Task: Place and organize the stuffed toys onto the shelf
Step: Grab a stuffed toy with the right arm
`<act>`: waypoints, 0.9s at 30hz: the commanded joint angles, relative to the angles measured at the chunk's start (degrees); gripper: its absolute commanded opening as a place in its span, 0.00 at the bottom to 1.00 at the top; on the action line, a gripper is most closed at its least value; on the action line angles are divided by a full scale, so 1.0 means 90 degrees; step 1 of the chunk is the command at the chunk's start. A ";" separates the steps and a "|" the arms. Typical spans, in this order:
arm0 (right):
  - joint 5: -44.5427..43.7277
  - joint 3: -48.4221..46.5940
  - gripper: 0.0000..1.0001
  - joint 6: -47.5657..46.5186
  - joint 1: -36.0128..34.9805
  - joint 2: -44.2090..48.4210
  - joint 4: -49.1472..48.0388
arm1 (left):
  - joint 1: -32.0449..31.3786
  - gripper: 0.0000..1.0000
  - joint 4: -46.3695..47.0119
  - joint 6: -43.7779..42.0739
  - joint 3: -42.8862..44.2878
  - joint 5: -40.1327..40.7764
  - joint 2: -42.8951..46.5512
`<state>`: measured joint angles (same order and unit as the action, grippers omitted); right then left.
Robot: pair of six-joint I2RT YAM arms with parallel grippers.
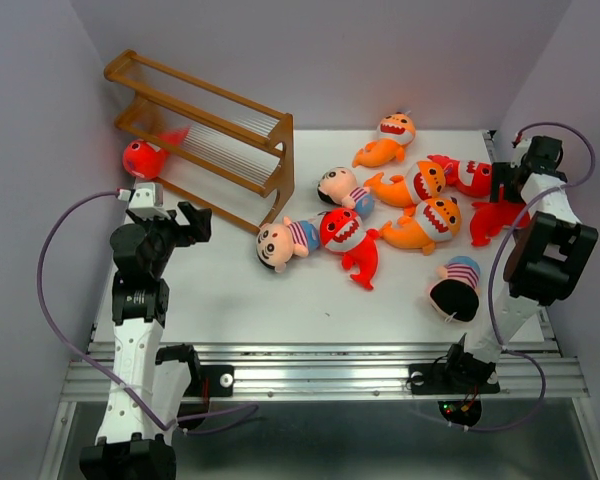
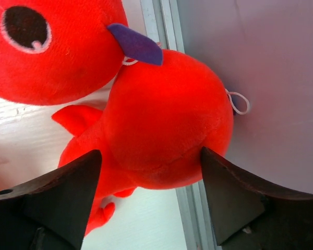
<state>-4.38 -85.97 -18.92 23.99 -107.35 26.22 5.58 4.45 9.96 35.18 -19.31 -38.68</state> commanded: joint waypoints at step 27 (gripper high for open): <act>0.2485 0.2472 0.01 0.0138 0.0450 0.2295 -0.0687 | -0.0970 0.93 0.1009 0.0212 -0.0100 -0.1487 -0.0078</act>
<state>7.86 -65.56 -20.75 28.05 -95.18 16.47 0.95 8.51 11.11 35.05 -27.53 -40.60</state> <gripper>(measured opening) 0.131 0.935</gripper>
